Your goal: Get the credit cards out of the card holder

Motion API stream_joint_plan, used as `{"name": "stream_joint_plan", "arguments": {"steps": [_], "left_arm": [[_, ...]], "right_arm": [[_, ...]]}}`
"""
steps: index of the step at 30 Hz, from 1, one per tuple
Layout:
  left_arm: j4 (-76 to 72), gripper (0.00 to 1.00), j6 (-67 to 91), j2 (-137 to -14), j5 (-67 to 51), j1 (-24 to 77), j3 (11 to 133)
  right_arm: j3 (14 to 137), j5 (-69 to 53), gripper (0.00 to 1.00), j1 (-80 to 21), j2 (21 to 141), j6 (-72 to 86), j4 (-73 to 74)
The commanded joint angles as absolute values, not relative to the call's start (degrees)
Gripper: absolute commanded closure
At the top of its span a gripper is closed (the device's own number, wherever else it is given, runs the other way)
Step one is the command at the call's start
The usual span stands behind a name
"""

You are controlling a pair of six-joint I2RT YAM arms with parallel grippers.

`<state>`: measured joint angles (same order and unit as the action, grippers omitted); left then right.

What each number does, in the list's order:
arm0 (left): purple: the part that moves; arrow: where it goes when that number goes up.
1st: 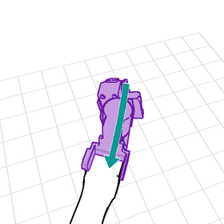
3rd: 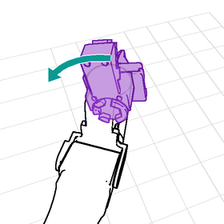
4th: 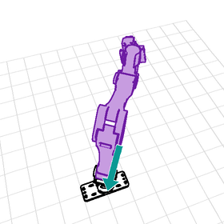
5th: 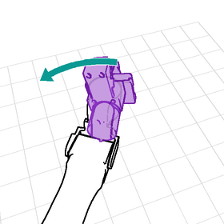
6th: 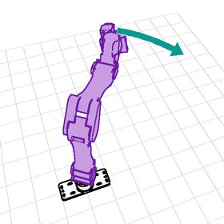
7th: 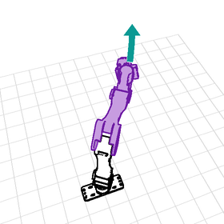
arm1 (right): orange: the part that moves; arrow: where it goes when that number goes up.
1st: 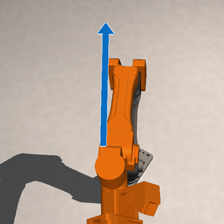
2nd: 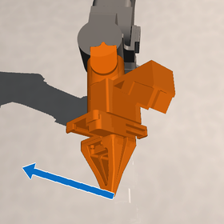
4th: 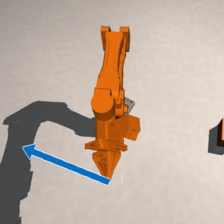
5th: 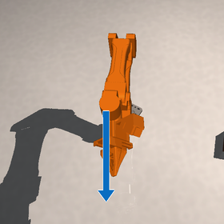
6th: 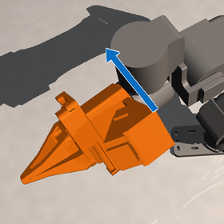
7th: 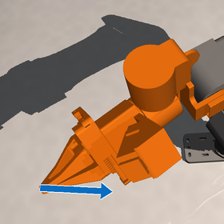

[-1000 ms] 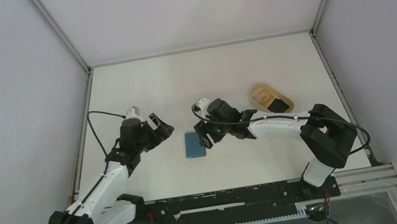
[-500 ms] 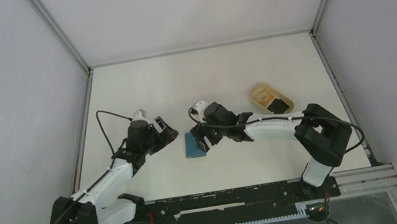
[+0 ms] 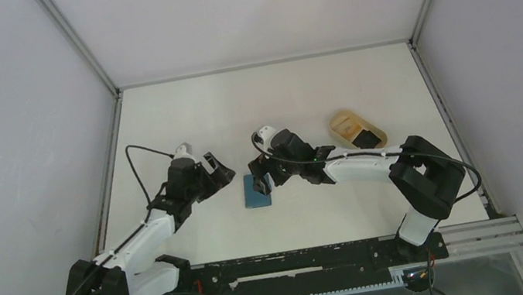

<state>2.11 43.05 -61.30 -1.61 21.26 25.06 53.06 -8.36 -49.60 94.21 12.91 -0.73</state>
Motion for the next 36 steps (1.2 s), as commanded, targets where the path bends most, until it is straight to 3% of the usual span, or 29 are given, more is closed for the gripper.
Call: {"name": "stream_joint_plan", "arguments": {"steps": [1, 26, 32, 36], "left_arm": [[-1.16, 0.06, 42.53, -60.36, -0.94, 21.53, 23.26], [-9.64, 0.09, 44.07, -72.64, -1.51, 26.62, 23.30], [-10.45, 0.14, 44.11, -76.37, -1.08, 28.39, 24.80], [-10.26, 0.24, 43.88, -77.72, -0.89, 28.82, 25.46]], "right_arm": [[52.21, -9.20, 0.01, -47.85, 92.89, 17.38, -6.01], [60.22, 3.57, 0.27, -51.75, 103.86, 19.56, 2.55], [61.35, 4.52, 0.29, -53.09, 104.51, 17.89, 3.47], [61.70, 4.29, 0.35, -53.98, 104.67, 16.54, 3.65]]}}
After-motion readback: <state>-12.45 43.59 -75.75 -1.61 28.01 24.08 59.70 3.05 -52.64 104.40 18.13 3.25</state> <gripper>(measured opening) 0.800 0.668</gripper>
